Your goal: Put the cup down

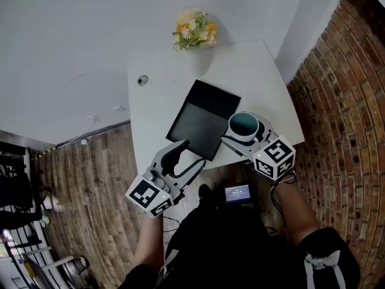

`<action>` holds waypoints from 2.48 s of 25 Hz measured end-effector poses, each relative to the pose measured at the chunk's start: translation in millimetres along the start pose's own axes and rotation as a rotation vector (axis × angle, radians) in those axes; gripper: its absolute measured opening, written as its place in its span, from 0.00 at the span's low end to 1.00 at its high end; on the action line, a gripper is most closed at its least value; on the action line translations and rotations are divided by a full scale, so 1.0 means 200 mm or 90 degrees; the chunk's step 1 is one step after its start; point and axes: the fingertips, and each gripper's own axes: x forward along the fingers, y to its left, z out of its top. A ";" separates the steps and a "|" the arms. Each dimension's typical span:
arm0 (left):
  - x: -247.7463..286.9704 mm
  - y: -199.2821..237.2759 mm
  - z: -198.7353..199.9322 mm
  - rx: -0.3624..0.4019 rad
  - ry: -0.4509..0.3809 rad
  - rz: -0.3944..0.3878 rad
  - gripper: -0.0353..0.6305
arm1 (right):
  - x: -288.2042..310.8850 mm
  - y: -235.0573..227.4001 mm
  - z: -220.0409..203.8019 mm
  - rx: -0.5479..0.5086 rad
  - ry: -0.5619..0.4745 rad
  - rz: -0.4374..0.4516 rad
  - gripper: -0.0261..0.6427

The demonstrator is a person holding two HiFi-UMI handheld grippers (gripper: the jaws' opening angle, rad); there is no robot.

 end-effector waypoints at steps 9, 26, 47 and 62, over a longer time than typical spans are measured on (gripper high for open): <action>0.17 0.13 -0.07 -0.007 0.028 0.021 0.43 | 0.39 -0.37 -0.26 -0.031 0.038 -0.029 0.64; 0.28 0.33 -0.16 -0.045 0.031 0.080 0.43 | 0.92 -0.73 -0.38 -0.087 0.083 -0.051 0.64; 0.32 0.33 -0.15 -0.046 0.032 0.053 0.43 | 0.76 -0.70 -0.45 -0.133 0.067 -0.080 0.64; 0.24 0.25 -0.11 -0.028 0.022 0.053 0.43 | 0.61 -0.69 -0.47 -0.101 0.081 -0.116 0.76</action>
